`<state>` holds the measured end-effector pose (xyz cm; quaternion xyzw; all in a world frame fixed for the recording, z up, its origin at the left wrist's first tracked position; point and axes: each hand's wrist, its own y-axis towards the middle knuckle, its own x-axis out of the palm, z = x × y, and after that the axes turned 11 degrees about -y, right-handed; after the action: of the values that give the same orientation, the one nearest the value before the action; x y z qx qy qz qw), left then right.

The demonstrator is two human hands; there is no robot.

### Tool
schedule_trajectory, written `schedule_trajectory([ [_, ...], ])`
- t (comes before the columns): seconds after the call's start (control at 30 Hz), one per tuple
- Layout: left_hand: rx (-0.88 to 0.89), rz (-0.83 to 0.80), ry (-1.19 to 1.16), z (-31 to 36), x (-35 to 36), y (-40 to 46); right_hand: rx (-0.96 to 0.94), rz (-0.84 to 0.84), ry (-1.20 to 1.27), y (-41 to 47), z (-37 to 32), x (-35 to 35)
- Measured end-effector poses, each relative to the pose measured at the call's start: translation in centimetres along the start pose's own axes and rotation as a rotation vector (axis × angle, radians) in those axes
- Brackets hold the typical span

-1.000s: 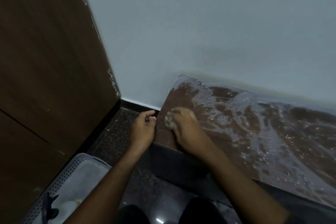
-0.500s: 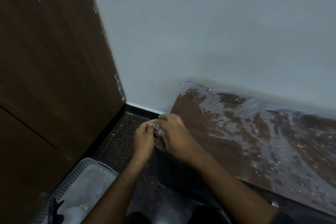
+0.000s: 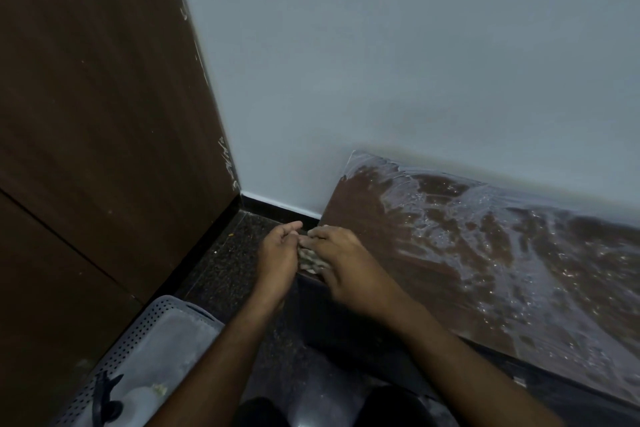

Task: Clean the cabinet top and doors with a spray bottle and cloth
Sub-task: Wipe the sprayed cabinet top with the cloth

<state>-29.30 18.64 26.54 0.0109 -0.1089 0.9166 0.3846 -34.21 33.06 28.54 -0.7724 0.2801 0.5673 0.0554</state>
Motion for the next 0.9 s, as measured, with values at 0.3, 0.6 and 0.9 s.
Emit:
schedule_trajectory([
  [0.3, 0.136, -0.073, 0.245, 0.3, 0.8, 0.1, 0.178, 0.084, -0.042, 0.0, 0.8, -0.1],
  [0.6, 0.145, -0.085, 0.203, 0.0, 0.9, 0.7, 0.194, 0.054, -0.125, -5.2, 2.9, -1.6],
  [0.9, 0.067, -0.031, 0.143, 0.5, 1.0, 0.2, 0.238, 0.121, -0.071, 2.5, 2.3, 0.0],
])
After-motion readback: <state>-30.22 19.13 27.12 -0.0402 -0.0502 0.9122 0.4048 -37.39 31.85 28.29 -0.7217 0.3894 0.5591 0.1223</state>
